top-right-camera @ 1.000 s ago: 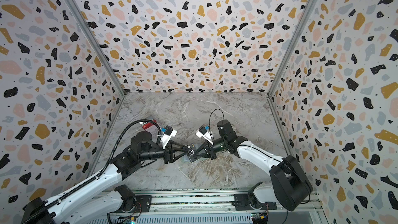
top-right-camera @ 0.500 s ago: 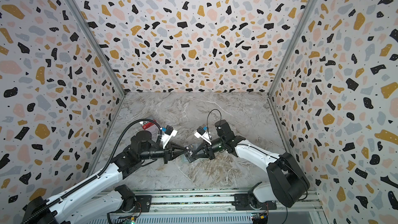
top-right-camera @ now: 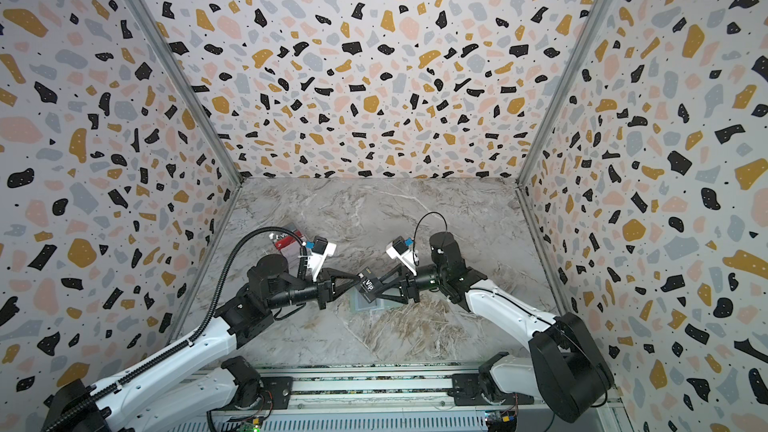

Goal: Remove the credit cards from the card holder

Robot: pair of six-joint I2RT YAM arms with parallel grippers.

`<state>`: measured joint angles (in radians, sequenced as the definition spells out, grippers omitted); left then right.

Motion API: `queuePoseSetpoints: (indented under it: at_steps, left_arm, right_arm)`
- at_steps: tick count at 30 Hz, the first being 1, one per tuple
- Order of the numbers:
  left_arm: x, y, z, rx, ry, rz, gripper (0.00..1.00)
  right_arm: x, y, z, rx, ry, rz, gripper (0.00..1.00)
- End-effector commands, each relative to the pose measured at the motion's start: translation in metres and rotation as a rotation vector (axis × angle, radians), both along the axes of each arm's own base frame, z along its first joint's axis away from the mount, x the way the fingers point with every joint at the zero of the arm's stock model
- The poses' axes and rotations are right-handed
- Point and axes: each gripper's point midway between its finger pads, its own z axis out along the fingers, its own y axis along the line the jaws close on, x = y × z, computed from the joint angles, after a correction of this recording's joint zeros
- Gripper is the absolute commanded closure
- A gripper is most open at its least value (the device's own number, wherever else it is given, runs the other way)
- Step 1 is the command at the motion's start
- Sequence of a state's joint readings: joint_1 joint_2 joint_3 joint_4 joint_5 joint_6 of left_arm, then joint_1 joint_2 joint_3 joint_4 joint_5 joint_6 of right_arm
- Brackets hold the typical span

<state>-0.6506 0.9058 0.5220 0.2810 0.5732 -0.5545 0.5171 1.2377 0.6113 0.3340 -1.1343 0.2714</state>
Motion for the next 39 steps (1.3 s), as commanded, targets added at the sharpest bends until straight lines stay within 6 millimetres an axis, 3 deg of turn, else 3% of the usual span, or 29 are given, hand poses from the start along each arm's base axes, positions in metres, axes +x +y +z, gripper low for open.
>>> queuePoseSetpoints:
  at_steps: [1,8,14,27,32,39]
  left_arm:
    - [0.017,0.007,0.029,-0.090,-0.084,0.111,1.00]
    - [0.047,0.024,0.062,-0.290,-0.136,0.290,1.00]
    - [0.058,0.015,0.082,-0.412,-0.155,0.272,1.00]
    - [0.051,0.016,0.102,-0.597,-0.172,0.207,1.00]
    - [0.051,0.014,0.100,-0.605,-0.167,0.194,1.00]
    - [0.048,0.013,0.098,-0.637,-0.149,0.169,1.00]
  right_arm:
    - [0.017,-0.005,0.021,0.068,-0.038,-0.101,0.35]
    - [0.034,-0.012,0.039,0.183,-0.017,-0.242,0.26]
    - [0.040,-0.018,0.056,0.294,0.004,-0.329,0.28]
    - [0.045,-0.014,0.090,0.432,-0.007,-0.385,0.44]
    - [0.041,-0.007,0.100,0.471,-0.021,-0.355,0.52]
    - [0.038,-0.005,0.113,0.525,-0.049,-0.338,0.57]
